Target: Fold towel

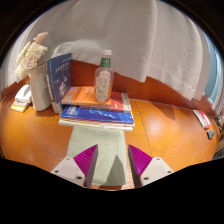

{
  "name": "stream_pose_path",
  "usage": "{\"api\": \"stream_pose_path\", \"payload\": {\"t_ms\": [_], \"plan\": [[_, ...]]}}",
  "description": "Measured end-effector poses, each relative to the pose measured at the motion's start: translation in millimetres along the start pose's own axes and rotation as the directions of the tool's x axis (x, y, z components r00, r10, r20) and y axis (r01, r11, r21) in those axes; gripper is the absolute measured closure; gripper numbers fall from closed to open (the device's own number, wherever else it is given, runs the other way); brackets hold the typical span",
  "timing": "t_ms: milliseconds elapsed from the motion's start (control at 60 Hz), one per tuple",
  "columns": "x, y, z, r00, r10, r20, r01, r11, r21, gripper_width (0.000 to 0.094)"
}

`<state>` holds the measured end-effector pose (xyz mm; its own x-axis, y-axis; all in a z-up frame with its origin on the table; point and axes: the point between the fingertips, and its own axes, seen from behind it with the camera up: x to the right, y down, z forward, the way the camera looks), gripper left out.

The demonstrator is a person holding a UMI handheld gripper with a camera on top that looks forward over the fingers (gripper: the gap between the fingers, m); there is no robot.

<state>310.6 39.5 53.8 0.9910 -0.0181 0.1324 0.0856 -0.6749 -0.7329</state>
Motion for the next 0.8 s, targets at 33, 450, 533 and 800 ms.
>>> {"api": "stream_pose_path", "payload": {"t_ms": [33,450,533,800], "plan": [[0.1,-7.3,-9.2,1.000,0.010,0.001,-0.010,1.000,0.026,0.0312],[-118.2,-82.4,-198.7,0.983,0.136,0.125,-0.164,0.953,0.255,0.0205],[-143.1,-68.4,-223.4,0.979,0.159,0.132,-0.188,0.947,0.259,0.0206],[-198.0,-12.5,-277.0,0.987,0.115,0.110,-0.138,0.965,0.225,0.0205]]}}
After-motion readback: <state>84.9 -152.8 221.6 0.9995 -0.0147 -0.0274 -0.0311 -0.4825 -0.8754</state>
